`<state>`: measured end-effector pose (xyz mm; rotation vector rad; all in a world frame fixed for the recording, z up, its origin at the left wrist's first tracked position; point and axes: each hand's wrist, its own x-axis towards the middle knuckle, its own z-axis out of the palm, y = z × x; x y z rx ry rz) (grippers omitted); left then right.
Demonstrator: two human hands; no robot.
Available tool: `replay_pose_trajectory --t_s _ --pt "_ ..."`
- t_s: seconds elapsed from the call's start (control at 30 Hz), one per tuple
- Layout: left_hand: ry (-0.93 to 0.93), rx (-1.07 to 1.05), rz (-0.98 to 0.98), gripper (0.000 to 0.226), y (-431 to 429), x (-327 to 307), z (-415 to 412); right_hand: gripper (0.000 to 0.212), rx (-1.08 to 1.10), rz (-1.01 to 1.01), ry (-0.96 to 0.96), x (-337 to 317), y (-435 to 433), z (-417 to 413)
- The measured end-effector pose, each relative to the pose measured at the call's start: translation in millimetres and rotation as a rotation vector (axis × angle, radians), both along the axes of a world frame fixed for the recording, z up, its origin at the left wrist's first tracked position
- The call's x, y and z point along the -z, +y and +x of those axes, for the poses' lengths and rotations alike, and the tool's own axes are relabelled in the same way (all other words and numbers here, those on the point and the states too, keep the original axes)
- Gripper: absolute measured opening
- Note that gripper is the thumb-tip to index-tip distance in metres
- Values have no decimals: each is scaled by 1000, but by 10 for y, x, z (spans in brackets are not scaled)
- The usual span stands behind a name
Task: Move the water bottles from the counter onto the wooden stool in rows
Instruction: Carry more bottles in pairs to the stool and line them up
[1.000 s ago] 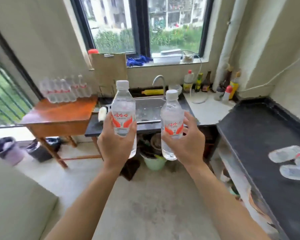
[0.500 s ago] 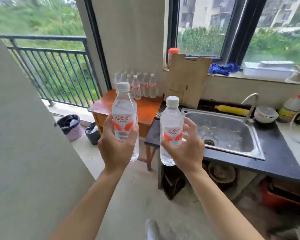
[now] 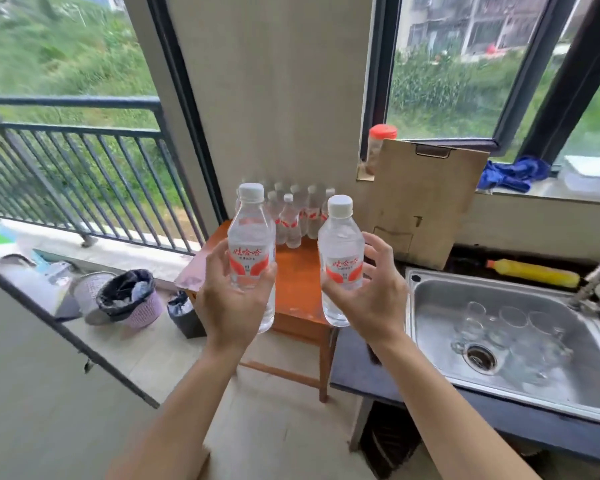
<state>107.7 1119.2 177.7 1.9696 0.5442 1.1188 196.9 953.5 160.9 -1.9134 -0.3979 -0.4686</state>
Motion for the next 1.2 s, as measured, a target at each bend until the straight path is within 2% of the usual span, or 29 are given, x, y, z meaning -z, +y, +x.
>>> replay_pose_trajectory --t_s 0.27,0.4,0.47,0.57,0.73,1.0,1.2 --pt "-16 140 13 64 1302 140 1101 85 138 16 12 138 1121 795" --pt "34 249 35 70 1798 168 1628 100 251 0 67 220 1515 1120" --pt "74 310 28 70 1951 215 1885 97 289 -4 98 274 1602 1253" --pt "117 366 2 61 2047 361 2222 82 341 -23 137 386 1648 1379" --pt "225 446 -102 55 1989 711 2730 75 388 -76 189 621 1588 1697" --pt "509 429 -227 67 1873 1562 3581 72 378 -51 442 1399 1527 2665" --pt "664 396 -268 73 1834 2061 4004 73 322 -110 591 1943 1633 3184"
